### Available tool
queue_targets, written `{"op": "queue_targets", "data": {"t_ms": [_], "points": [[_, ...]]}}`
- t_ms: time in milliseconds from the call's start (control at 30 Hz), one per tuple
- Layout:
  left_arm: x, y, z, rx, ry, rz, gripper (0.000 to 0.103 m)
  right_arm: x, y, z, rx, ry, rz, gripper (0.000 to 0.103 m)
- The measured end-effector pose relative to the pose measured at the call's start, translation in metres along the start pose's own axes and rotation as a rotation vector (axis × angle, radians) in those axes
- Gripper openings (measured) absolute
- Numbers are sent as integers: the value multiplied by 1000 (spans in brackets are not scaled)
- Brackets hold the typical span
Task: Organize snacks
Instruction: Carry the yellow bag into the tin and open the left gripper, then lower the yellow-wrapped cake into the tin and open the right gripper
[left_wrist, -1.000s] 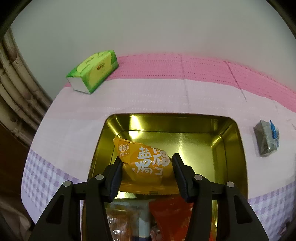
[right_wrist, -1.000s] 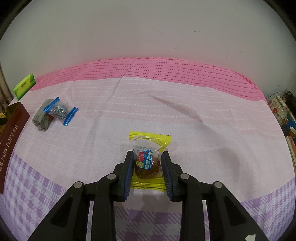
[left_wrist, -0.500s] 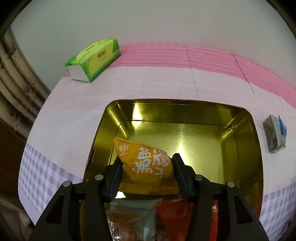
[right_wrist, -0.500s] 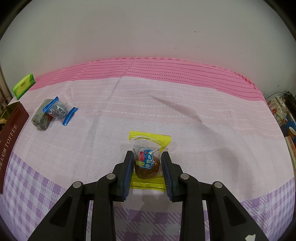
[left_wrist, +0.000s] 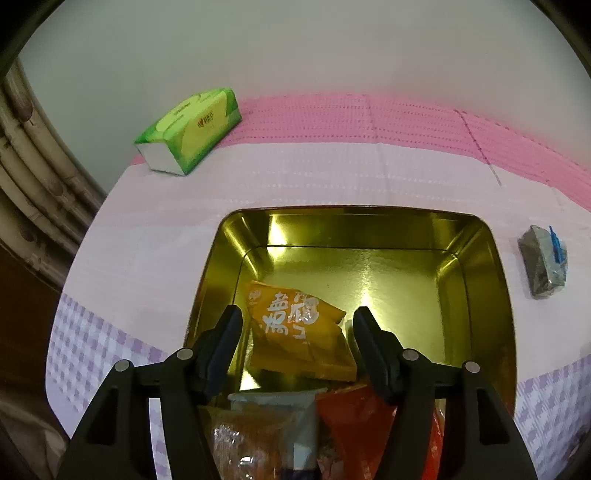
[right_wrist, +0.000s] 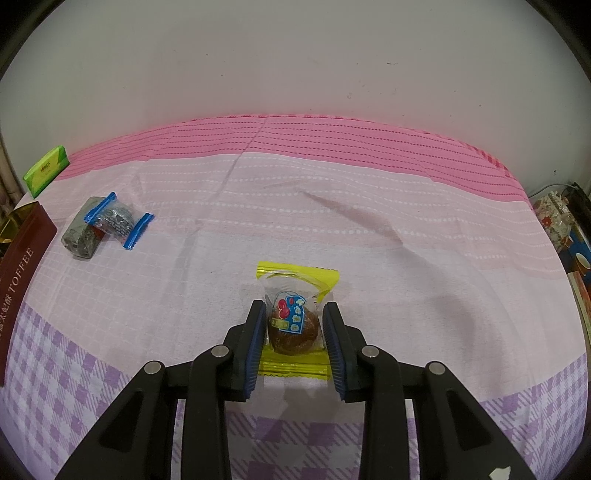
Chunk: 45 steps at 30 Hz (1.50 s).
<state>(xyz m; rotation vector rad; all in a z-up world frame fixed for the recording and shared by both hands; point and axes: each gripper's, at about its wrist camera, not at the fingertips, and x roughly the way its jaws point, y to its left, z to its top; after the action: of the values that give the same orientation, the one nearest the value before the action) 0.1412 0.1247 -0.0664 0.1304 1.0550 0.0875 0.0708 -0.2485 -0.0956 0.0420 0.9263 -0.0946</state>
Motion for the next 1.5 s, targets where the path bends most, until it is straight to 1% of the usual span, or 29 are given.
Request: {"op": "queue_targets", "data": {"t_ms": [300,500,733,833,900,933,1000,1100,1300,1400,1500], "points": [[-34,2,-11,10,-63,15,64,0,0,0,-1,0,-1,29],[-60,10,-28,-12,-100,12,68,1,0,0,-3,0,-4,29],[-83,30,-49,-35,-143,89,71,1,2,0,7,17,-1,25],[-90,41,-60,-64,-150,122,71,-3,9,2,-3,18,-19,24],[-94,49,-66,-82,-153,140,73,-9,14,4,2,12,-9,24],[-96,54,-71,-91,-154,147,75,-14,17,6,7,3,4,24],[-99,59,-77,-95,-158,161,76,-21,27,10,6,-9,41,24],[-103,68,-85,-112,-152,166,78,-35,53,16,-26,-27,117,24],[-106,89,-98,-185,-124,167,79,-67,131,19,-149,-57,287,24],[-107,98,-104,-214,-118,172,79,-78,166,18,-200,-57,358,24],[-106,104,-105,-236,-113,184,79,-82,198,19,-233,-55,406,24]]}}
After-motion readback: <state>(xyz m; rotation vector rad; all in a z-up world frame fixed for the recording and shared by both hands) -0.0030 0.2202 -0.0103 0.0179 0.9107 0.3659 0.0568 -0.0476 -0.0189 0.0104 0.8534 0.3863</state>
